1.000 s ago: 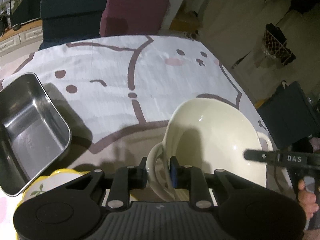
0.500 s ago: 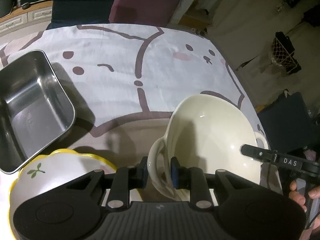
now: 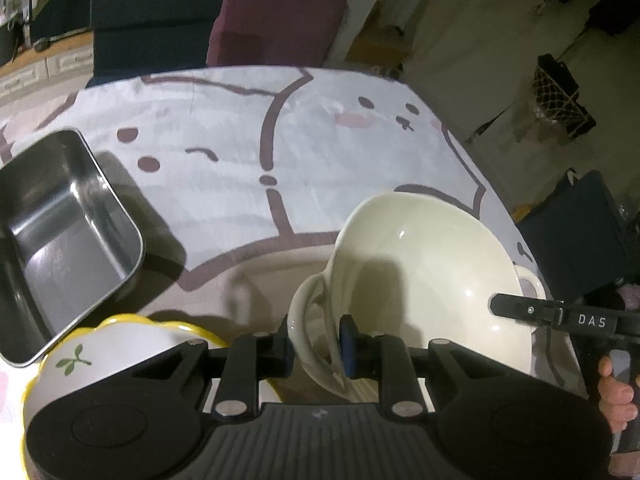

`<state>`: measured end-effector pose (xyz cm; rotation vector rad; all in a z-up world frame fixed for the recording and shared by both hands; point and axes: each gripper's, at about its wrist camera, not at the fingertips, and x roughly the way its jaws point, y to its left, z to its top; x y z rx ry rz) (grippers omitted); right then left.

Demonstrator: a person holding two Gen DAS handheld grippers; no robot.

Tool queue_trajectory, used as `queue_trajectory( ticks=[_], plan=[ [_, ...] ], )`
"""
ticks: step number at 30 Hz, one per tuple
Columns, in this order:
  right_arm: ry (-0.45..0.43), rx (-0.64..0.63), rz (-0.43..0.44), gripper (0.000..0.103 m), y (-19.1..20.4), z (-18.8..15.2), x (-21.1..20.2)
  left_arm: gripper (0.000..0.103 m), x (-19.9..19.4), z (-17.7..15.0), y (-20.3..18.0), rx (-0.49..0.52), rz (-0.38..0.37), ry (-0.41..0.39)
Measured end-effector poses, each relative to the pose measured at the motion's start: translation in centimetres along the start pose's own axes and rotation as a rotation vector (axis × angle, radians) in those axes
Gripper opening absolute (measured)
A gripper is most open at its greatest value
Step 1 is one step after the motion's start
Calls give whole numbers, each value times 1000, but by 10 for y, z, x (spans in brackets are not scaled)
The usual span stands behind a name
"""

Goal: Organize plates and bowls

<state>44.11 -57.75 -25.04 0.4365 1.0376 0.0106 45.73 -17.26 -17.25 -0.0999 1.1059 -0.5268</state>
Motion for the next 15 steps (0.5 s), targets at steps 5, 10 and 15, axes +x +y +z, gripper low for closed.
queue_trajectory(
  ticks=[5, 10, 15],
  plan=[
    [-19, -63, -28, 30, 8, -3, -3, 25, -2, -4, -5, 16, 21, -49],
    [-43, -101, -49, 30, 12, -6, -8, 25, -1, -7, -6, 15, 19, -57],
    [-30, -59, -35, 31, 5, -7, -6, 24, -1, -7, -9, 31, 29, -50]
  ],
)
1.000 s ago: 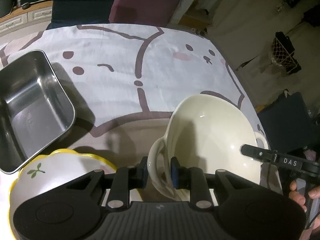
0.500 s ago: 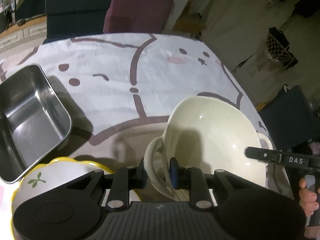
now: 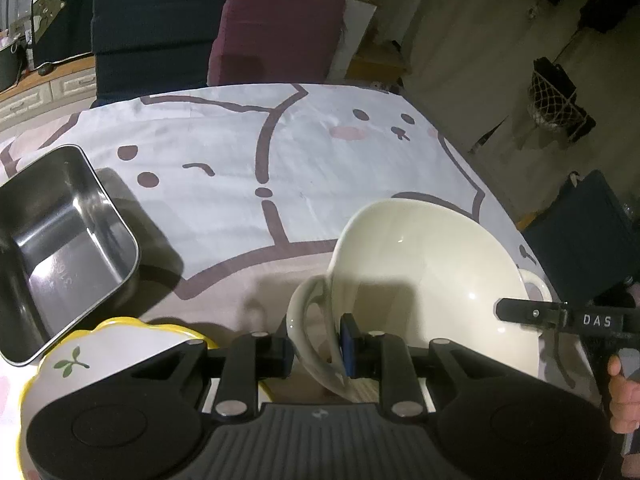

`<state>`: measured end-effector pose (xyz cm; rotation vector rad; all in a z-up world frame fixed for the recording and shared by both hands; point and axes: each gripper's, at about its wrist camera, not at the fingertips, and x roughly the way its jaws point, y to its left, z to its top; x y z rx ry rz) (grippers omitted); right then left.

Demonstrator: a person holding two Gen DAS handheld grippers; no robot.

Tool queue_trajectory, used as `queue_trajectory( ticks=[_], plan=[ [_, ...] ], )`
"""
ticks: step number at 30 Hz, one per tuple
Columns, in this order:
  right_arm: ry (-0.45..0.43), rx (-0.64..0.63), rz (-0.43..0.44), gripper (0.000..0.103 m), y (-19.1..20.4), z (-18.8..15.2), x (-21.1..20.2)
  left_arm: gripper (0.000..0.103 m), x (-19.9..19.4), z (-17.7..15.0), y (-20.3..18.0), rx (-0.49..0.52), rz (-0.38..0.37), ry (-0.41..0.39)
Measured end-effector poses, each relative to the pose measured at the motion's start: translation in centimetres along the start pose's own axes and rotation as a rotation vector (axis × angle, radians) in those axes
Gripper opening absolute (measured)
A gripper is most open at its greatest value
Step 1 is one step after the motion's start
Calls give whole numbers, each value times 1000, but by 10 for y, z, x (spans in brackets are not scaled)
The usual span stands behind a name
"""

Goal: Organize plates and bowls

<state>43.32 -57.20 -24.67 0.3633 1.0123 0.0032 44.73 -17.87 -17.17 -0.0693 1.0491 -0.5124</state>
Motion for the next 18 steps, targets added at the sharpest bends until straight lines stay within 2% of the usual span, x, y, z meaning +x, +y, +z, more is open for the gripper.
queue_trajectory(
  ticks=[5, 18],
  plan=[
    [-12, 81, 31, 34, -12, 5, -3, 24, 1, 2, 4, -20, -14, 12],
    [-8, 53, 39, 32, -11, 6, -1, 28, -1, 8, 9, -59, -18, 43]
  ],
)
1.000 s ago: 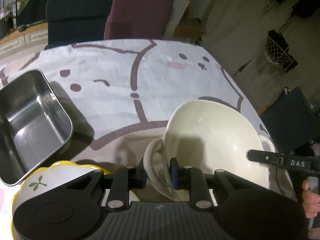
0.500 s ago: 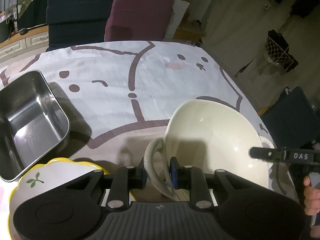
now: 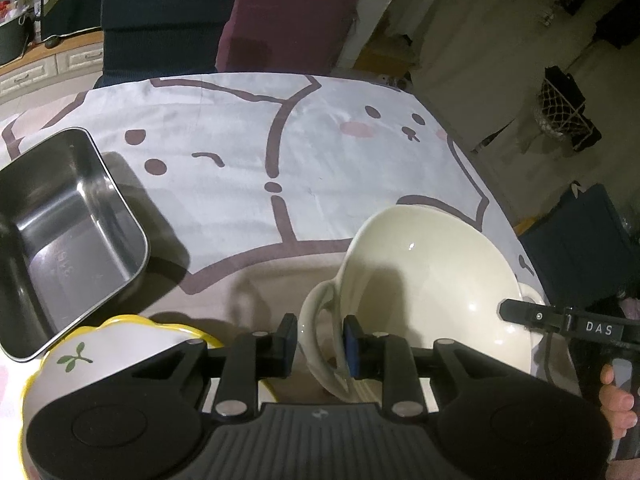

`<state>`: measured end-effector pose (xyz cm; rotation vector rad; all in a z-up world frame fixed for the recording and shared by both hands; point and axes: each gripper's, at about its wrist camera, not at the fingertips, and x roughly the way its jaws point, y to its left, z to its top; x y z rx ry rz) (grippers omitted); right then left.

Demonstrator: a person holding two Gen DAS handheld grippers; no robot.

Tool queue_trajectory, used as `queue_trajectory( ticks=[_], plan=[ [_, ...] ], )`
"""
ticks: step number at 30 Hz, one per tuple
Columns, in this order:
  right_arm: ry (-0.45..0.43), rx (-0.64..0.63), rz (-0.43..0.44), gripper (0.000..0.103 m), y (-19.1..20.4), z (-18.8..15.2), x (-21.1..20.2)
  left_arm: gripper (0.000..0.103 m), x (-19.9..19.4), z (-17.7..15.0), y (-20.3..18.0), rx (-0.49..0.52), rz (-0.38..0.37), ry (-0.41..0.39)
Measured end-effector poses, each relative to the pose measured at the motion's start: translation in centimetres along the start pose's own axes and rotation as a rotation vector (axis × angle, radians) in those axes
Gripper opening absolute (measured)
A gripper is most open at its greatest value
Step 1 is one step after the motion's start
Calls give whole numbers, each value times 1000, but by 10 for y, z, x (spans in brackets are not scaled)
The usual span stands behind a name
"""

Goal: Organize plates and bowls

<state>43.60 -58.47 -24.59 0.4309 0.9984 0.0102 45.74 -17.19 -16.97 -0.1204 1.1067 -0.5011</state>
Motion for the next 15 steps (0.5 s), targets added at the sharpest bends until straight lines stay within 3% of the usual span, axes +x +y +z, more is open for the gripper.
queue_trajectory(
  ticks=[2, 15],
  plan=[
    [0, -1, -1, 32, 0, 0, 1, 24, 0, 0, -4, 23, 3, -4],
    [-14, -31, -25, 32, 8, -4, -6, 24, -11, -4, -10, 37, 18, -33]
  ],
)
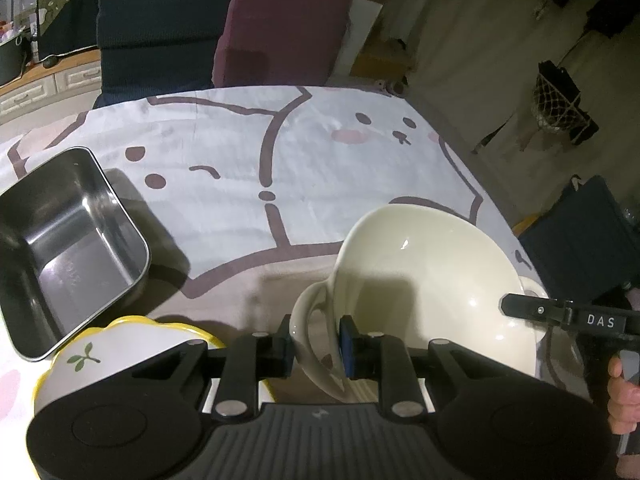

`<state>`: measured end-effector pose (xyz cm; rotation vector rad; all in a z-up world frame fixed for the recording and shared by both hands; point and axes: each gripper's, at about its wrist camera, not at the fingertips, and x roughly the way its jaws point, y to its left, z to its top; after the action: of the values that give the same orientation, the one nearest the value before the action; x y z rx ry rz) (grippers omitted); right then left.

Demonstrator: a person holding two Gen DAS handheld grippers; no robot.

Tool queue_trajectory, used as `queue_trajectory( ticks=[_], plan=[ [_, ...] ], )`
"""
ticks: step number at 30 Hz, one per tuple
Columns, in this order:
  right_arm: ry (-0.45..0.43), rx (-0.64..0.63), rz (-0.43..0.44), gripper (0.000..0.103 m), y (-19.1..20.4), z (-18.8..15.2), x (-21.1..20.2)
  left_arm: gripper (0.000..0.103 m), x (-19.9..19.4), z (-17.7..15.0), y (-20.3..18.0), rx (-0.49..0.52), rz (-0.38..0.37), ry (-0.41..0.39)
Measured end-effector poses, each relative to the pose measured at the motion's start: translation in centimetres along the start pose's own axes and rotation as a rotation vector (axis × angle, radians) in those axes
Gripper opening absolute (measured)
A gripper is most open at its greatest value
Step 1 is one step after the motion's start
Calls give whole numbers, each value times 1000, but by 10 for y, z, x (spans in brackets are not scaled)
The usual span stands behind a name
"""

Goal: Organize plates and bowls

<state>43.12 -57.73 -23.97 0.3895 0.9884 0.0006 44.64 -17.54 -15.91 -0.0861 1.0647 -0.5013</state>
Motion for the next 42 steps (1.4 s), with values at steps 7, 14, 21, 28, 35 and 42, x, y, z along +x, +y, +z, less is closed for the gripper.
queue_trajectory(
  ticks=[7, 14, 21, 28, 35, 42],
  plan=[
    [-42, -4, 3, 32, 4, 0, -23, 24, -31, -4, -9, -6, -2, -42],
    [-85, -11, 23, 32, 18, -9, -57, 24, -84, -17, -11, -32, 25, -97],
    [-120, -30, 73, 32, 52, -28, -88, 23, -149, -42, 1, -82, 73, -156],
    [-130, -69, 125, 32, 93, -53, -108, 24, -204, -74, 24, -137, 126, -202],
    [-105, -129, 172, 32, 138, -74, -112, 24, -248, -112, 60, -212, 183, -235],
    [-68, -207, 226, 32, 192, -95, -106, 23, -286, -147, 98, -294, 235, -270]
  ],
)
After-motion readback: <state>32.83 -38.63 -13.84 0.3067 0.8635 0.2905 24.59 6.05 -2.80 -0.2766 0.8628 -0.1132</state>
